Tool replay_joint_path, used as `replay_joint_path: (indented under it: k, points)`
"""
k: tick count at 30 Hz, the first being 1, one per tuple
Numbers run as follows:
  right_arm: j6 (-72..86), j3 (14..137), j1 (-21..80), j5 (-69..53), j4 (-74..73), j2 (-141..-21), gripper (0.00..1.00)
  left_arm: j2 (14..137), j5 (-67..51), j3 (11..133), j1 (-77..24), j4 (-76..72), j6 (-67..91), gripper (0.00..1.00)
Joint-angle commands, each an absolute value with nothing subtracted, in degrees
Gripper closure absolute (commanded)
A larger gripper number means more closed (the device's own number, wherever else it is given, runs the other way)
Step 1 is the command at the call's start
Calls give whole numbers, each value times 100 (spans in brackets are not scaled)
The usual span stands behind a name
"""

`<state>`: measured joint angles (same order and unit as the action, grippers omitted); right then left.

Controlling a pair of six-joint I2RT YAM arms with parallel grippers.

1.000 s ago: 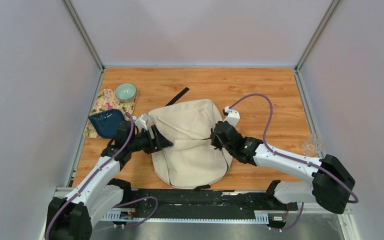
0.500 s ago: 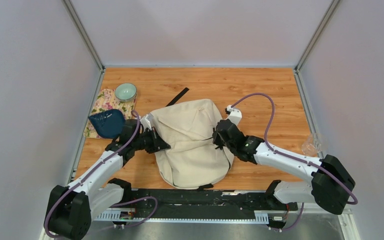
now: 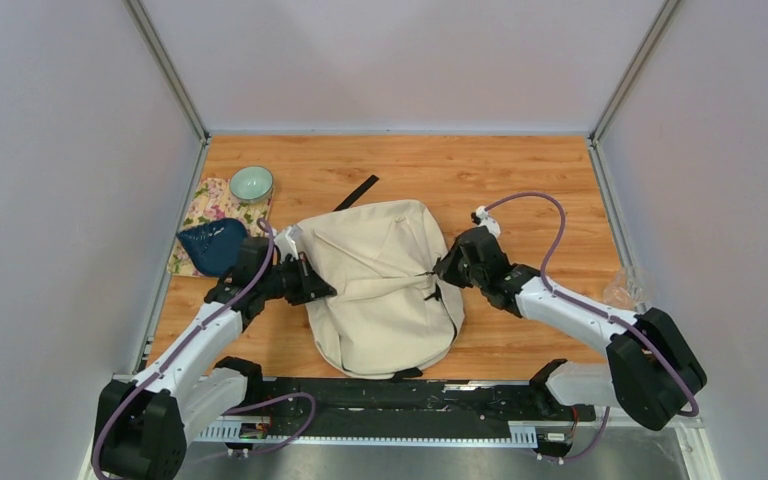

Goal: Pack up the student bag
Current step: Zip the student bag at the center of the board.

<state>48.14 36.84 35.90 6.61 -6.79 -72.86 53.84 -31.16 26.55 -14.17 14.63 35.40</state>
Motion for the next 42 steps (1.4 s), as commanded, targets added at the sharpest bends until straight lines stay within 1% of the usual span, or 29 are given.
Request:
replay_joint_path:
  k: [1, 5, 6, 7, 8, 10, 11, 13, 14, 17, 20, 22, 23, 25, 26, 28, 29, 35, 37, 42]
  points:
    - [4684, 3402, 3278, 1459, -879, -7005, 100, 5317, -2733, 2558, -1178, 2031, 3041, 100]
    - [4650, 3217, 3278, 1267, -730, -6593, 100, 5370, -2882, 2575, -1169, 1952, 2997, 100]
    - [4632, 3138, 3270, 1153, -651, -6522, 96, 5388, -2952, 2549, -1169, 1899, 2997, 100]
    - [4614, 3103, 3287, 1038, -598, -6452, 93, 5396, -3005, 2549, -1169, 1820, 3014, 100]
    - [4640, 3085, 3278, 1028, -615, -6338, 83, 5414, -3102, 2540, -1169, 1785, 3023, 100]
    - [4676, 3033, 3278, 1072, -703, -6214, 71, 5458, -3172, 2523, -1169, 1732, 3041, 99]
    - [4684, 3015, 3278, 1124, -799, -6092, 61, 5475, -3208, 2522, -1169, 1731, 3041, 94]
    - [4720, 2980, 3278, 1134, -905, -5986, 54, 5476, -3234, 2505, -1169, 1731, 3050, 90]
    - [4720, 2962, 3278, 1073, -931, -5881, 52, 5458, -3252, 2487, -1169, 1731, 3050, 84]
    - [4816, 2910, 3287, 732, -853, -5679, 52, 5397, -3252, 2452, -1169, 1740, 3067, 76]
    - [5009, 2752, 3296, 257, -458, -5546, 53, 5335, -3261, 2391, -1169, 1732, 3111, 73]
    - [5141, 2742, 3305, 80, -230, -5589, 54, 5335, -3296, 2347, -1169, 1697, 3172, 73]
    - [5159, 2768, 3313, -182, -185, -5720, 59, 5326, -3339, 2329, -1178, 1670, 3190, 72]
    - [5168, 2917, 3392, -255, -132, -5897, 64, 5335, -3392, 2320, -1169, 1626, 3234, 72]
    - [5168, 2988, 3419, -264, -123, -6089, 69, 5326, -3410, 2320, -1169, 1626, 3234, 72]
    - [5159, 3172, 3471, -281, -114, -6301, 74, 5317, -3419, 2338, -1178, 1643, 3234, 72]
    - [5150, 3225, 3480, -351, -53, -6493, 77, 5300, -3419, 2338, -1169, 1652, 3234, 72]
    - [5001, 3805, 3638, -606, 176, -7101, 81, 5212, -3437, 2312, -1178, 1670, 3261, 72]
    - [4896, 3998, 3735, -615, 184, -7137, 81, 5203, -3445, 2303, -1178, 1661, 3269, 72]
    - [4650, 4175, 3806, -650, 132, -7102, 76, 5238, -3498, 2338, -1169, 1652, 3261, 71]
